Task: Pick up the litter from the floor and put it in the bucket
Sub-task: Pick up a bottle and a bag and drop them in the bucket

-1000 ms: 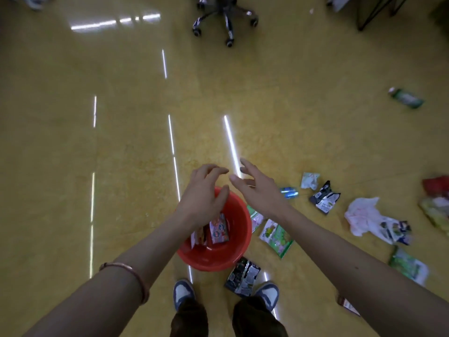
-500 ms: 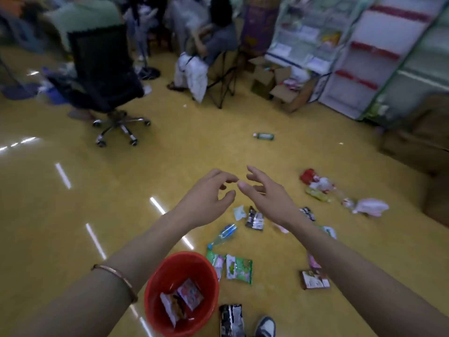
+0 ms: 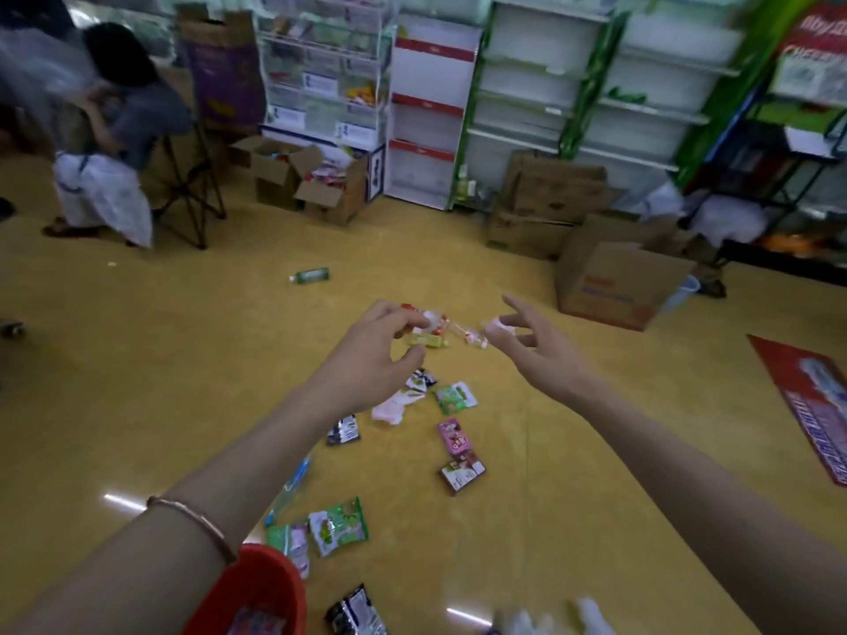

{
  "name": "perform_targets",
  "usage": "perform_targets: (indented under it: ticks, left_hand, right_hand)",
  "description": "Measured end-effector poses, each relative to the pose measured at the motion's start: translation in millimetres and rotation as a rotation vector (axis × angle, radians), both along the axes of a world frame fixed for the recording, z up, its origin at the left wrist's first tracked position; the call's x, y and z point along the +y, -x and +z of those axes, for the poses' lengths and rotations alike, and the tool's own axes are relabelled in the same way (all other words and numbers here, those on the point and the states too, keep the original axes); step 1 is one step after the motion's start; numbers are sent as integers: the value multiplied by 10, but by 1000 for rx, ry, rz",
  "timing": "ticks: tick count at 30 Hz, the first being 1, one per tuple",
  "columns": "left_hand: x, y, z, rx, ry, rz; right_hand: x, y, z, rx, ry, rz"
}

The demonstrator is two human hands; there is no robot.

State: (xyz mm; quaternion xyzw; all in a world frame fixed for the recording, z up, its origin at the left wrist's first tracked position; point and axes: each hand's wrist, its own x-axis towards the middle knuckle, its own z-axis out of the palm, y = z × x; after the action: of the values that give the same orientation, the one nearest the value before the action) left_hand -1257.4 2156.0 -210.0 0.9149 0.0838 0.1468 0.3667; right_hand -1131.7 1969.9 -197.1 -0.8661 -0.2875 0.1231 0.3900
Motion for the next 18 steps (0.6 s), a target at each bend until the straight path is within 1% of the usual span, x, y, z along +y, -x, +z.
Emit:
perform_targets:
  ticks: [7, 10, 14, 18]
  left_hand:
    - [-477, -806, 82, 9, 15, -69]
    - [-699, -1287, 156, 27, 10, -100]
    - [-928, -1893, 243, 9, -13, -82]
    - [-1143, -2458, 197, 17, -37, -61]
  right_hand:
    - [-557, -754, 8, -81, 28, -75]
    - [-817, -1205, 13, -100, -3, -104]
    - [-1126, -1777, 27, -106, 22, -103]
    - [-1424, -2344, 41, -112, 44, -95]
